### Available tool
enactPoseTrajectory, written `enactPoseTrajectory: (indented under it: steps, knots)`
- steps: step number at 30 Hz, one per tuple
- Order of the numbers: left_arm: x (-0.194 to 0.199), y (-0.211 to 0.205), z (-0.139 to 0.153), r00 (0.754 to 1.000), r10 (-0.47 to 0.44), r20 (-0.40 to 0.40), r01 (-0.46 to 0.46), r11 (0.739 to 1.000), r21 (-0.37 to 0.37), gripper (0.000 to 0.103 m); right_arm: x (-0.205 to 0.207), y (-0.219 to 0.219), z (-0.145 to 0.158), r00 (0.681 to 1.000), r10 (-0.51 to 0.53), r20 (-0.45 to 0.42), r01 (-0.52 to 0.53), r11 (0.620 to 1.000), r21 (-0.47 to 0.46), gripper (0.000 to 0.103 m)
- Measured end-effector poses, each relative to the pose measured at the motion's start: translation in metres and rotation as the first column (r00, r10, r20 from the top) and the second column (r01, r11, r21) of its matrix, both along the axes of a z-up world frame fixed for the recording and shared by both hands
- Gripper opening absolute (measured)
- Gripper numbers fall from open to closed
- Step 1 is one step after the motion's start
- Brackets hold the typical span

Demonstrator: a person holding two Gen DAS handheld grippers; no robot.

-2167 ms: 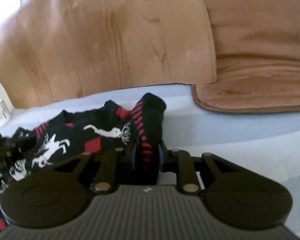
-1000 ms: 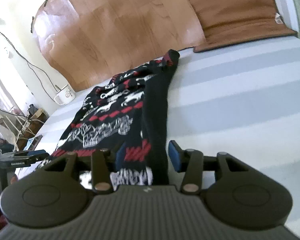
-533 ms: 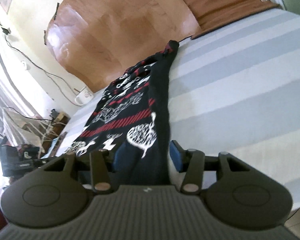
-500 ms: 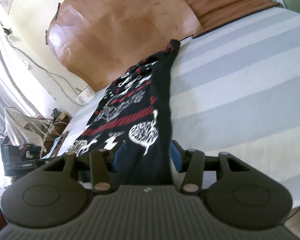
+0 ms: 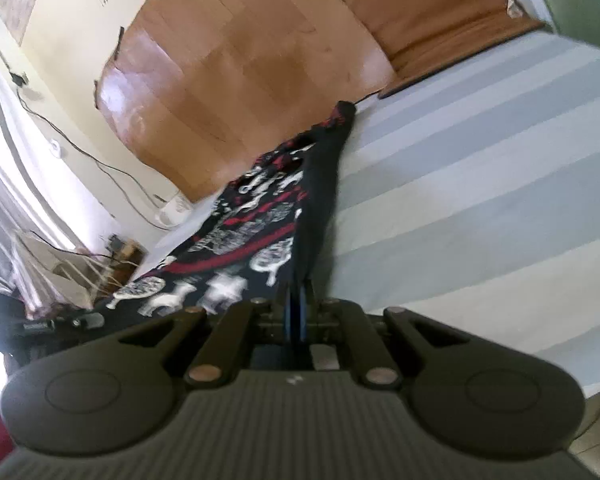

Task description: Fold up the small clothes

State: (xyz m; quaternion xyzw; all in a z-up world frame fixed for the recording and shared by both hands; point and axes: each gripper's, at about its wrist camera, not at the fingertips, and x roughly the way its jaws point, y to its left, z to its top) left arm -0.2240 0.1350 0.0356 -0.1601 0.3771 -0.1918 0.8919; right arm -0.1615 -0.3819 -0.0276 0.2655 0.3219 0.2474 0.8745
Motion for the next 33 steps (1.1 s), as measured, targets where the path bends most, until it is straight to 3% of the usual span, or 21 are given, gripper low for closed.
enactPoseTrajectory:
  steps: [3, 6, 11, 13, 15, 16, 20, 26, 30, 33]
  knots:
    - [0.012, 0.005, -0.026, 0.994, 0.03, -0.109, -0.031, 1.0, -0.007, 0.007, 0.005, 0.003, -0.012, 0.999, 0.014, -0.049, -0.015, 1.0, -0.016, 0.007]
    - [0.014, -0.005, -0.043, 0.988, 0.02, -0.155, -0.015, 0.999, 0.036, 0.01, 0.009, 0.008, -0.024, 0.995, 0.027, -0.096, -0.031, 0.999, -0.043, 0.011]
    - [0.014, -0.011, -0.046, 0.988, -0.03, -0.153, 0.033, 0.999, 0.02, 0.038, 0.008, 0.004, -0.028, 0.988, 0.053, -0.143, -0.058, 0.998, -0.03, 0.028]
    - [0.014, -0.017, -0.046, 0.988, -0.046, -0.148, 0.052, 0.998, 0.037, 0.031, 0.006, 0.006, -0.026, 0.987, 0.084, -0.14, -0.09, 0.995, -0.034, 0.027]
    - [0.017, -0.019, -0.046, 0.986, -0.062, -0.154, 0.067, 0.997, 0.028, 0.007, 0.007, 0.012, -0.026, 0.981, 0.131, -0.145, -0.137, 0.99, -0.033, 0.013]
    - [0.019, -0.016, -0.045, 0.985, -0.07, -0.159, 0.07, 0.998, -0.005, 0.007, 0.008, 0.015, -0.026, 0.977, 0.155, -0.144, -0.16, 0.987, -0.022, 0.008]
    - [0.026, 0.004, -0.028, 0.992, -0.043, -0.117, 0.028, 0.992, -0.121, 0.007, 0.014, 0.015, -0.011, 0.976, 0.195, -0.099, -0.191, 0.98, 0.049, 0.008]
    - [0.063, 0.029, 0.004, 0.997, 0.05, -0.061, -0.066, 0.955, -0.29, 0.007, 0.057, 0.009, 0.022, 0.986, 0.165, -0.022, -0.163, 0.982, 0.097, 0.008]
    - [0.112, 0.032, 0.019, 0.993, 0.106, -0.053, -0.117, 0.942, -0.313, 0.007, 0.11, 0.009, 0.042, 0.994, 0.106, 0.031, -0.108, 0.991, 0.082, 0.008]
    - [0.162, 0.032, 0.018, 0.985, 0.147, -0.091, -0.168, 0.934, -0.314, 0.009, 0.159, 0.01, 0.047, 0.998, 0.052, 0.041, -0.055, 0.994, 0.093, 0.008]
